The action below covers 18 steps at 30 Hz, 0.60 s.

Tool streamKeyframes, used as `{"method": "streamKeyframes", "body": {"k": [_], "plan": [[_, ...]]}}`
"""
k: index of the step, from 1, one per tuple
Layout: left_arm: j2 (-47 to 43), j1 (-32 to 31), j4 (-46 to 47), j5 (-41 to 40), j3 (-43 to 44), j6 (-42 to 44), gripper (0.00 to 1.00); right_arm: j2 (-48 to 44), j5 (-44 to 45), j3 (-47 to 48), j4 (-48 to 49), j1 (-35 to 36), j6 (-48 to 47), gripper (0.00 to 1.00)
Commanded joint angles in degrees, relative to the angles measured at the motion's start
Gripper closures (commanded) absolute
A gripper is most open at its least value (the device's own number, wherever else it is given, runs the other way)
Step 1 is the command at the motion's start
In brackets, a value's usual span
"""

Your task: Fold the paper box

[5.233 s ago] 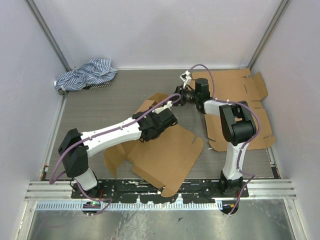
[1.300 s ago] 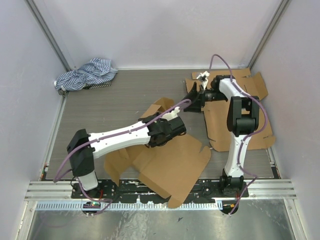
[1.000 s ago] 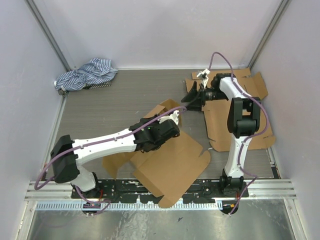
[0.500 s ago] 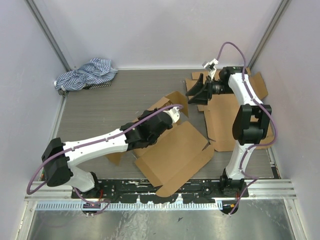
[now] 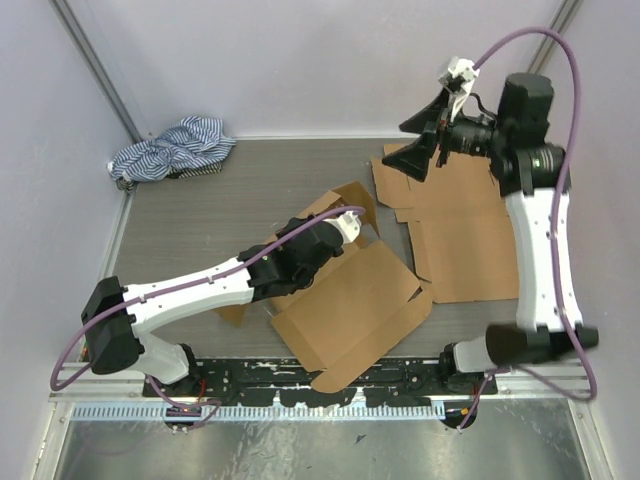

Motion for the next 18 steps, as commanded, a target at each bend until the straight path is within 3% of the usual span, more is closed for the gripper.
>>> {"method": "streamKeyframes", "body": {"k": [1, 5, 8, 11, 14, 18], "plan": [[-1.87, 0.04, 2.56, -0.43, -0.05, -0.76, 1.00, -7.66, 40.96, -14.42, 35.46, 0.58, 19.52, 0.00], [-1.01, 0.01, 0.22, -0.37, 0.77, -1.29, 1.00, -7.91, 49.63, -29.59, 54.99, 0.51, 25.10, 0.00], [1.54, -0.05, -2.81, -2.54, 2.83, -1.50, 1.00, -2.87, 49.75, -35.11, 64.10, -0.13, 27.48, 0.00], [4.19, -0.07, -5.83, -4.30, 4.39, -1.55, 1.00, 3.42, 46.03, -36.56, 68.92, -1.16, 30.51, 0.31], [5.87, -0.10, -7.25, -4.72, 5.00, -2.03, 1.00, 7.81, 38.87, -40.66, 79.56, -1.45, 31.57, 0.37], [8.07, 0.04, -7.43, -4.48, 5.34, -1.68, 1.00, 14.91, 26.96, -38.20, 81.65, -1.45, 32.27, 0.46]]}}
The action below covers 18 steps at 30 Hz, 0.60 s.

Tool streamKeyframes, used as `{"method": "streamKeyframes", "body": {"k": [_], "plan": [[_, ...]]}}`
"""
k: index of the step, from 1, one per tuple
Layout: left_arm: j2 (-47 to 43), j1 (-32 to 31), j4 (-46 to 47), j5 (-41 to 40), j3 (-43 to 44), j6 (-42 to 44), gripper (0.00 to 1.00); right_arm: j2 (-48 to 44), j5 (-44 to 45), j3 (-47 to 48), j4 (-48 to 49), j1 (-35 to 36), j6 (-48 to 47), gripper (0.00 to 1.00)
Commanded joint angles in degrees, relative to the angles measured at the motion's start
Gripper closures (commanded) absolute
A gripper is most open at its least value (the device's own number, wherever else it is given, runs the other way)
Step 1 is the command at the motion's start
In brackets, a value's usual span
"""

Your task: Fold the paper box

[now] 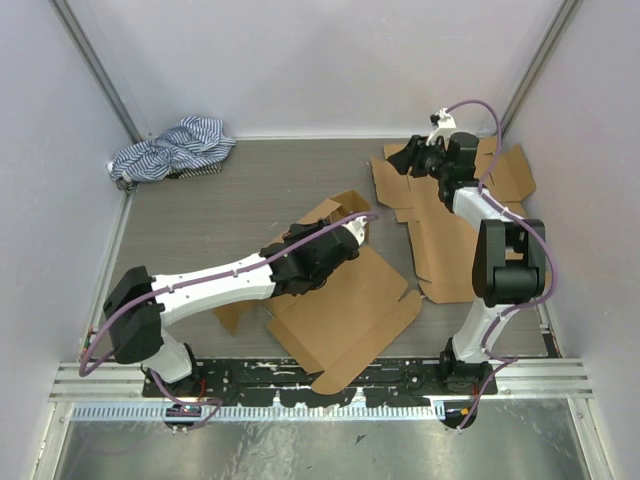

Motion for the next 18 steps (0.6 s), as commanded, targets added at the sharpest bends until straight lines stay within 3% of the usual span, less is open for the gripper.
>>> {"method": "streamKeyframes", "body": {"k": [1, 8, 18], "plan": [[2.38, 0.04, -2.11, -1.90, 2.51, -0.27, 1.00, 1.76, -14.97, 4.39, 15.49, 0.29, 2.93, 0.47], [7.30, 0.20, -2.89, -1.62, 3.34, 0.18, 1.00, 8.92, -24.16, 3.28, 22.09, 1.51, 5.79, 0.38], [8.34, 0.13, -4.43, -2.02, 4.47, -0.90, 1.00, 8.50, -23.84, -4.67, 18.37, 6.47, -0.02, 0.41]]}}
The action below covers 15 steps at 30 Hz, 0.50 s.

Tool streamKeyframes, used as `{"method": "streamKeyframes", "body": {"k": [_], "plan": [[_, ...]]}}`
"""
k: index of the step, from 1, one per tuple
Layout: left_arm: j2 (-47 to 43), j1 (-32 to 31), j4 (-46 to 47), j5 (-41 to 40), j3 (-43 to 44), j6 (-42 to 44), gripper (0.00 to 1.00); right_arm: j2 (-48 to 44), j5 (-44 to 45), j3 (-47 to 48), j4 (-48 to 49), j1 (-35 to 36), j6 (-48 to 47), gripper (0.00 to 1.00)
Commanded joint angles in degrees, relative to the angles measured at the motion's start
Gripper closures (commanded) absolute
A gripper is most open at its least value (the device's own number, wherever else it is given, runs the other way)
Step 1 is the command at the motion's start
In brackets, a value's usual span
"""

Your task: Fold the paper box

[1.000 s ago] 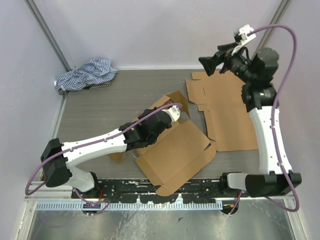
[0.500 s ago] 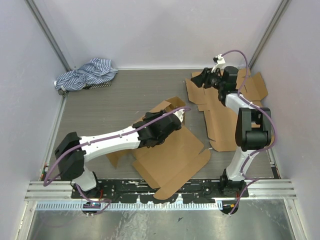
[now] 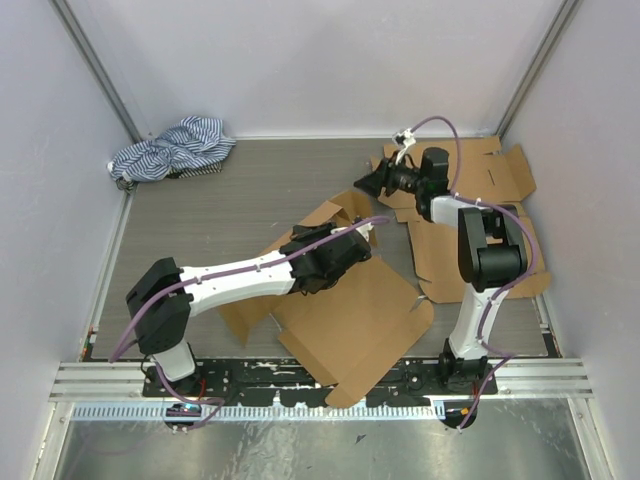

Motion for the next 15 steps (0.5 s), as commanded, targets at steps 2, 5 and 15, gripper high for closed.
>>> {"method": "streamKeyframes", "body": {"k": [2, 5, 15], "plan": [[0.18, -0.11, -2.61, 1.28, 1.80, -1.16, 1.00, -3.18, -2.88, -4.43, 3.06, 2.33, -1.74, 0.41], [0.28, -0.29, -4.22, 0.06, 3.02, -1.30, 1.00, -5.59, -3.05, -7.73, 3.68, 2.60, -1.35, 0.41], [1.90, -1.20, -12.60, -3.49, 7.02, -4.79, 1.00, -16.05, -2.79, -17.57, 1.07, 2.56, -5.05, 0.41]]}}
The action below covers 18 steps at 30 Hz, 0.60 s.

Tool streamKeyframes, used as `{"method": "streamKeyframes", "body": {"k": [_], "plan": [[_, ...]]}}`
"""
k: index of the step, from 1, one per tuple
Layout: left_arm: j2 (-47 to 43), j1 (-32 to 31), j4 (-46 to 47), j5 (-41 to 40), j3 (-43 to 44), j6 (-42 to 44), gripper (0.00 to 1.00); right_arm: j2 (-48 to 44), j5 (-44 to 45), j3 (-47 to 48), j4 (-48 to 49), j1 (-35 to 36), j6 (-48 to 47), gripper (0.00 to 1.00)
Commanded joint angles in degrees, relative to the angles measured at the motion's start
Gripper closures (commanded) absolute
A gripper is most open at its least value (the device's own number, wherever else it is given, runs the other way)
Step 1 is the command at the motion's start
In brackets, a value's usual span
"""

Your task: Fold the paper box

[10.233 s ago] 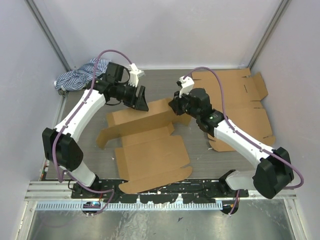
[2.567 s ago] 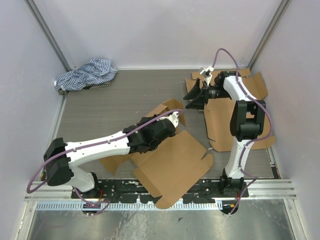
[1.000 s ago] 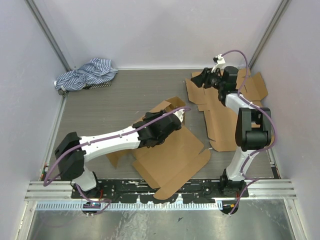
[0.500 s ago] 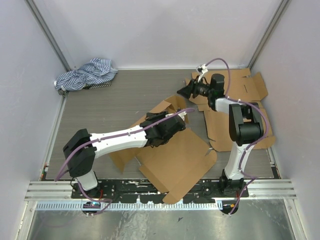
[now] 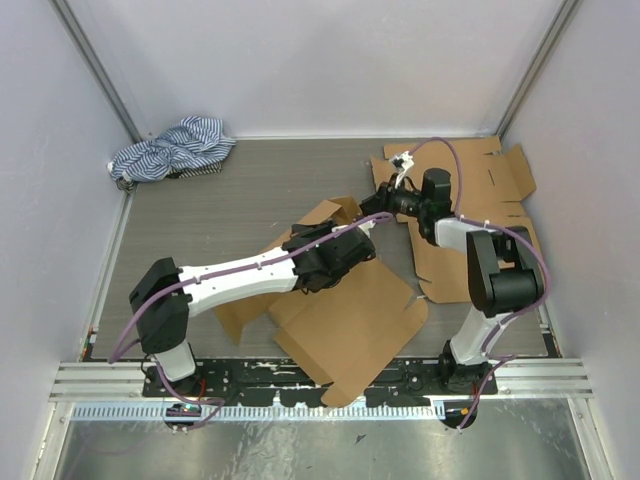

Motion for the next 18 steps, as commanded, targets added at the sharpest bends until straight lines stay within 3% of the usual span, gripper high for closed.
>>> {"method": "streamKeyframes", "body": {"k": [1, 18], "plan": [[1.24, -0.52, -5.30, -2.76, 2.37, -2.02, 1.00, -6.43, -1.35, -1.85, 1.34, -0.12, -2.80, 0.41], [7.11, -2.25, -13.25, -7.27, 7.15, -6.26, 1.00, -7.70, -6.40, -2.00, -10.31, 1.91, -11.80, 0.33]]}}
